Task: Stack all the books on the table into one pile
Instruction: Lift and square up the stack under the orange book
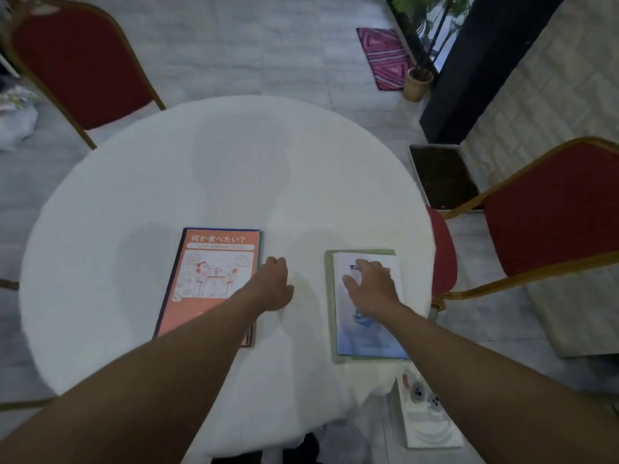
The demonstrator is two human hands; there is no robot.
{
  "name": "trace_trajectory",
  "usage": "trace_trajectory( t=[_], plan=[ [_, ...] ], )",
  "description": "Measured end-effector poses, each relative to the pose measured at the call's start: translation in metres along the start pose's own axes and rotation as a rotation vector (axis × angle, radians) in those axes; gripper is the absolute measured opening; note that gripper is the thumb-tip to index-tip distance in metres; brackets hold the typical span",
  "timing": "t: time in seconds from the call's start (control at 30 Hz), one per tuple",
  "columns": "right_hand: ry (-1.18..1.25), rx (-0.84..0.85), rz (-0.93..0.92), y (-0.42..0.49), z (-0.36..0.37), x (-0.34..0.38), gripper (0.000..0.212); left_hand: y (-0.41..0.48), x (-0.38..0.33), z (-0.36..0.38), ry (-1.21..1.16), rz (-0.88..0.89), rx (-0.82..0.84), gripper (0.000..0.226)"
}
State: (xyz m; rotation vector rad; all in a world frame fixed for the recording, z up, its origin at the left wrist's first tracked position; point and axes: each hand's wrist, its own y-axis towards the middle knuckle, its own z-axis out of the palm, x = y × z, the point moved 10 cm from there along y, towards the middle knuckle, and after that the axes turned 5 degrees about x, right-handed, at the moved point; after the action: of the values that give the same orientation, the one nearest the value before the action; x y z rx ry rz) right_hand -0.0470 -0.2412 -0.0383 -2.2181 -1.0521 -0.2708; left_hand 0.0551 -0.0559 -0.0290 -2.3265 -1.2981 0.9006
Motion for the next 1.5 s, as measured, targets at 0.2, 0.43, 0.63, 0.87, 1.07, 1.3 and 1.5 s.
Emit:
trace_trajectory(
  t=[0.2, 0.43, 0.63, 0.87, 1.07, 1.3, 1.5],
  plan=[
    [0.041, 0.091, -0.094, 0.007, 0.05, 0.068, 0.057, -0.011, 0.074, -0.027, 0.009, -0.114, -0.103, 0.053],
    [0.083, 0.211, -0.125, 0.016, 0.103, 0.127, 0.068, -0.018, 0.161, -0.046, 0.047, -0.256, -0.161, 0.053],
    [0.147, 0.257, -0.068, 0.033, 0.139, 0.161, 0.052, -0.006, 0.219, -0.05, -0.127, -0.37, -0.153, 0.057],
    [0.301, 0.172, 0.098, 0.043, 0.147, 0.157, 0.066, 0.009, 0.253, -0.043, -0.429, -0.453, -0.122, 0.066],
    [0.505, 0.189, 0.17, 0.042, 0.155, 0.157, 0.046, 0.009, 0.269, -0.031, -0.818, -0.508, -0.012, 0.057],
    [0.645, 0.15, 0.191, 0.028, 0.146, 0.158, 0.064, -0.004, 0.244, -0.036, -1.167, -0.393, -0.004, 0.042],
    [0.792, 0.202, 0.087, 0.011, 0.119, 0.178, 0.074, -0.024, 0.214, -0.074, -1.151, -0.207, -0.091, 0.033]
  ],
)
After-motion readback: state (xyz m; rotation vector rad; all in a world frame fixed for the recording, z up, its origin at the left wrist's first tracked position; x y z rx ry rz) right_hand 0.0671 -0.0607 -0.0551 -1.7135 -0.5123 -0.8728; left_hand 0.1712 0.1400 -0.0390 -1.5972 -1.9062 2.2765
